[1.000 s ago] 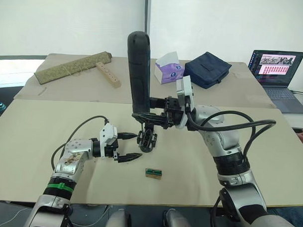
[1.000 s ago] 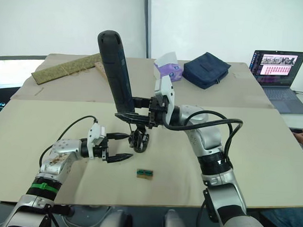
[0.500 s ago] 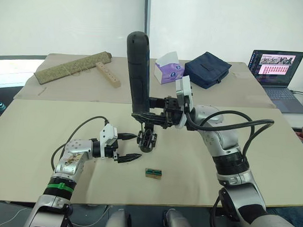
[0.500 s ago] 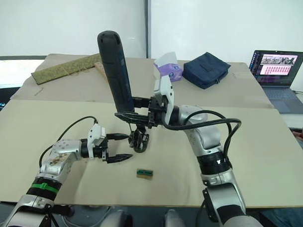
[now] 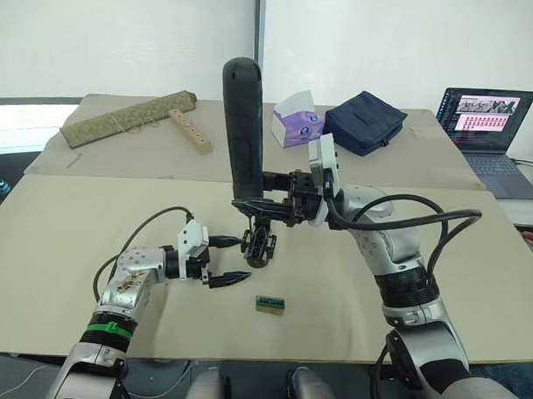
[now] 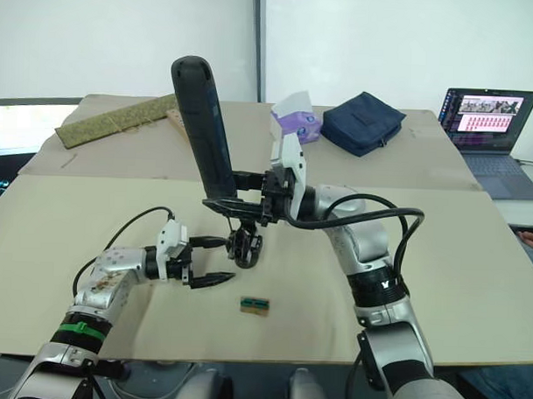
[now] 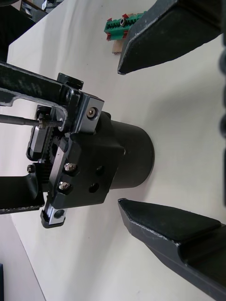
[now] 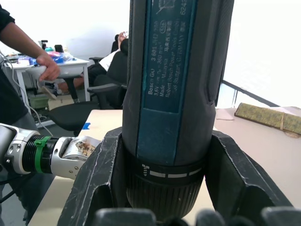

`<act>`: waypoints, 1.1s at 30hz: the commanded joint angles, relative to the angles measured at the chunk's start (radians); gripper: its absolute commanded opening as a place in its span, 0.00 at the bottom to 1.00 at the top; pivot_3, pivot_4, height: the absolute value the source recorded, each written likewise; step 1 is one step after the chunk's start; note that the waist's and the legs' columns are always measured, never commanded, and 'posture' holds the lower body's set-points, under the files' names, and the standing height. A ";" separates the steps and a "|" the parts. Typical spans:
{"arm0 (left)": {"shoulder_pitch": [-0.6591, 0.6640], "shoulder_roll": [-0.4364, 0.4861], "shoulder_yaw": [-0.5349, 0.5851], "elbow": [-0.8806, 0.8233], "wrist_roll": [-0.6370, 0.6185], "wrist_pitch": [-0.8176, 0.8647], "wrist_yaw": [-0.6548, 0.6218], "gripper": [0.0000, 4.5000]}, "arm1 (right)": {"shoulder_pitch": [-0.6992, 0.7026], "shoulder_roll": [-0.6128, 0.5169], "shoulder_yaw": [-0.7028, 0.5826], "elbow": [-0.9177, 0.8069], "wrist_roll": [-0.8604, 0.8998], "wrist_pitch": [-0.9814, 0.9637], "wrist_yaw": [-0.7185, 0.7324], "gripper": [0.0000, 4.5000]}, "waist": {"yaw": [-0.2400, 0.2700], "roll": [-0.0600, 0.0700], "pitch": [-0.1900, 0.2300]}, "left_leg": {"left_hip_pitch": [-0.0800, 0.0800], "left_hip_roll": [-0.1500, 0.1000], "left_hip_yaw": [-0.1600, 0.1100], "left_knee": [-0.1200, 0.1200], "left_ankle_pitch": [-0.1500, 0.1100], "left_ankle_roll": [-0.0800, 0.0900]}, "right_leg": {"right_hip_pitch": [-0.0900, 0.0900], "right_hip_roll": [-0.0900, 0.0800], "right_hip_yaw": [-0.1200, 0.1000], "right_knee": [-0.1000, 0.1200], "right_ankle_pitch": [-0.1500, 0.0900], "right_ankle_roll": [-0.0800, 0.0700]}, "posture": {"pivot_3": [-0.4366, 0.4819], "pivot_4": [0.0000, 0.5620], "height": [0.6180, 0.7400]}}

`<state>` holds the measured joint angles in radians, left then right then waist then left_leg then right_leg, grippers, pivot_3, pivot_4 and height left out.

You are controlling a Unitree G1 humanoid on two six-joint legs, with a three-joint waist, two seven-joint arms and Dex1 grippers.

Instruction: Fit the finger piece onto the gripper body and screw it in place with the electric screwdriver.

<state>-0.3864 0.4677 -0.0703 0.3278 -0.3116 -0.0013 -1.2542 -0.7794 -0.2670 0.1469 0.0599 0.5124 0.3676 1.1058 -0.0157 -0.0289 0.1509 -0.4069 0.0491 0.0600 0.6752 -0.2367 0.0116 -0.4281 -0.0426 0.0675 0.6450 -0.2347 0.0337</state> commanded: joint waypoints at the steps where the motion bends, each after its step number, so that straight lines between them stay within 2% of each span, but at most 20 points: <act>1: -0.010 -0.001 -0.003 -0.015 0.005 -0.012 0.005 1.00 | -0.015 -0.002 -0.008 -0.050 0.009 -0.002 0.002 0.43 | 0.000 0.000 0.000 | 0.000 0.000 0.000 0.000 0.000 0.000 | 0.000 0.000 0.000 0.000 0.000 0.000 | 0.48 0.27 1.00; 13: -0.033 0.003 -0.034 0.002 0.034 0.027 0.036 1.00 | -0.015 0.014 -0.012 -0.028 -0.014 -0.024 -0.009 0.43 | 0.000 0.000 0.000 | 0.000 0.000 0.000 0.000 0.000 0.000 | 0.000 0.000 0.000 0.000 0.000 0.000 | 0.48 0.27 1.00; 33: -0.174 -0.089 -0.067 0.215 0.080 -0.030 0.008 1.00 | -0.001 0.007 -0.009 -0.042 -0.024 -0.013 -0.016 0.43 | 0.000 0.000 0.000 | 0.000 -0.001 0.000 0.000 0.000 0.000 | 0.000 0.000 0.000 0.000 0.000 0.000 | 0.48 0.27 1.00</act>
<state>-0.5431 0.3818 -0.1376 0.5438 -0.2337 -0.0106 -1.2336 -0.7774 -0.2573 0.1502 0.0583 0.4835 0.3665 1.0953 -0.0153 -0.0290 0.1509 -0.4071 0.0485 0.0599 0.6753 -0.2367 0.0116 -0.4280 -0.0425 0.0674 0.6448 -0.2346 0.0338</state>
